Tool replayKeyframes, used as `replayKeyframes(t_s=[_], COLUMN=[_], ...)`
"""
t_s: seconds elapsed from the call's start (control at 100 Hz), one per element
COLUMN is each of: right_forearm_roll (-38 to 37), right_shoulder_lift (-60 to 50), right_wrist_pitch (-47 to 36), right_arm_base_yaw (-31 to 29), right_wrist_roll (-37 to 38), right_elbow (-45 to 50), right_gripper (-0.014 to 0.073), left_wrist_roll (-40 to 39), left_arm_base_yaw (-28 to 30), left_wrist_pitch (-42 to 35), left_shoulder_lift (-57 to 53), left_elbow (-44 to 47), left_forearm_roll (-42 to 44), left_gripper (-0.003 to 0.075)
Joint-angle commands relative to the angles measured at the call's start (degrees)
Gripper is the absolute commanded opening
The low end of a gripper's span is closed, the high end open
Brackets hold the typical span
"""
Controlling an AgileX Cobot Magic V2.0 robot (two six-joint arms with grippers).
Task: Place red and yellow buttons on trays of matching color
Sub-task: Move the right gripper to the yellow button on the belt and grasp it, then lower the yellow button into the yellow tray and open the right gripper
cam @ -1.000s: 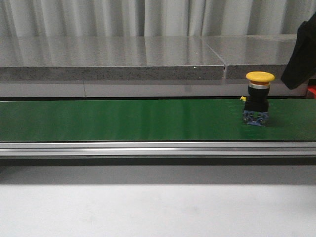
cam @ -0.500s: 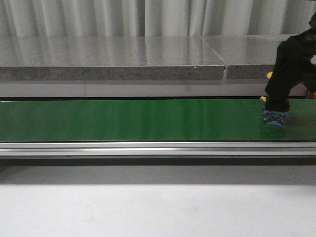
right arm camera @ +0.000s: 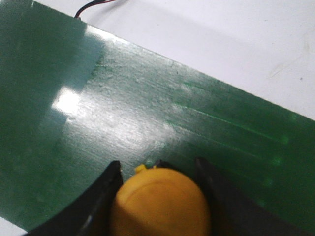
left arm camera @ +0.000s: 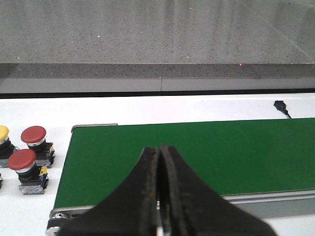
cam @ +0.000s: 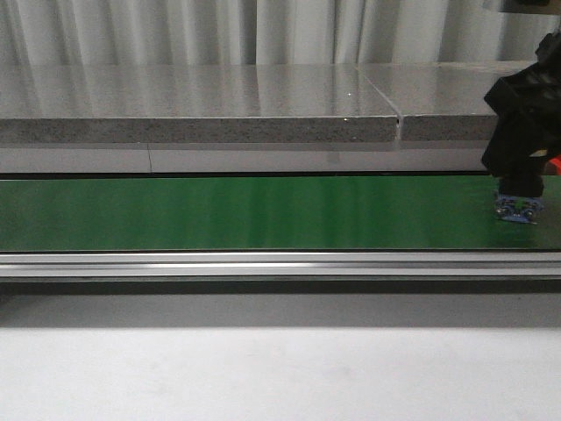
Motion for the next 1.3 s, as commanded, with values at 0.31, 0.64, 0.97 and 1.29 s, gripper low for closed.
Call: replayKeyframes(t_s=[0.31,0.64,0.97,1.29], right_forearm_roll=[0.9,0.8,0.8,0.8], right_shoulder_lift=[-9.9,-17.6,-14.6,-6.3], right_wrist_pitch=[2.7,5.0,-6.9,-11.5], right_arm_base_yaw=[-7.0,-29.7,-46.8,-49.8], right_wrist_roll=[2.9,5.6,14.6,16.7], right_elbow=[-1.7,-1.7,-1.6,-1.6], right_gripper=[0.0111,0.0111,0.0111,0.0111], left_wrist_roll=[-0.1,-0.1,-0.1,-0.1], left_arm_base_yaw=[-0.4,-0.4,-0.4,-0.4], left_wrist_pitch=[-4.2,-4.2,-4.2,-4.3], left_shoulder_lift=[0.4,0.4,0.4,0.4], left_elbow=[-1.6,-1.6,-1.6,-1.6], left_forearm_roll=[-0.7,-0.7,-0.7,-0.7], left_gripper=[-0.0019,-0.0019,-0.0019,-0.0019])
